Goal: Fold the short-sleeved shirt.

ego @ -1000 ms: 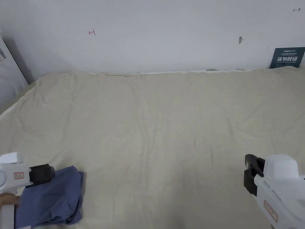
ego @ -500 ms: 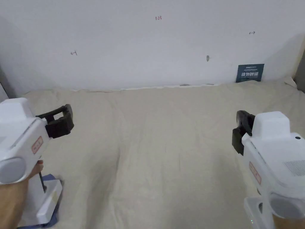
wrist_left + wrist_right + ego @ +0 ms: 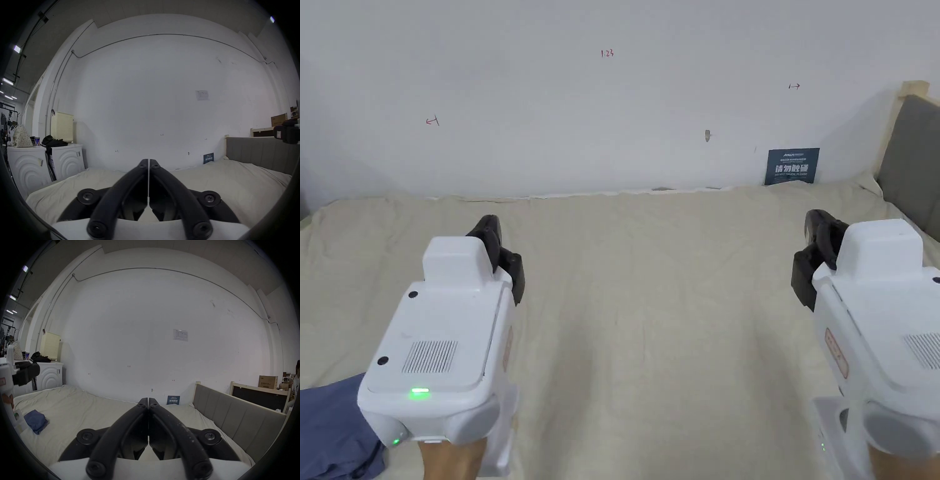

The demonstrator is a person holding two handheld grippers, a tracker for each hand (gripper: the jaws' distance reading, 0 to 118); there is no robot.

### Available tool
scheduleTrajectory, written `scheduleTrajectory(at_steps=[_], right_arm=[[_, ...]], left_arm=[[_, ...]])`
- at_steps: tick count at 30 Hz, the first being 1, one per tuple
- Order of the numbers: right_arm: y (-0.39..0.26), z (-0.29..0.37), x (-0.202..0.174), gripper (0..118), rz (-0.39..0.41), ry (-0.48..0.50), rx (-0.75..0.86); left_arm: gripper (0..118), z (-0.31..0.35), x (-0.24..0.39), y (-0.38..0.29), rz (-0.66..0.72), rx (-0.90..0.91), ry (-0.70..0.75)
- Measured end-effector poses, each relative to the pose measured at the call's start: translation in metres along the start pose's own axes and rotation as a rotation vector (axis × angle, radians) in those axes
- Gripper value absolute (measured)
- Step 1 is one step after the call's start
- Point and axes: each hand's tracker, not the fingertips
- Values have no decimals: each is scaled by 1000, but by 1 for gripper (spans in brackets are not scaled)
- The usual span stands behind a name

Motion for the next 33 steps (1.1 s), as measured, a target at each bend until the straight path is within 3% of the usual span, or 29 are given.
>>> scheduleTrajectory(at_steps=[1, 33], right_arm=[[-1, 1, 0, 2, 1, -4, -1], [-1, 10, -6, 2, 25, -19, -3]], left_arm=[[0, -2, 0, -2, 12, -23, -47], [0, 2, -2, -8, 10, -53, -67]])
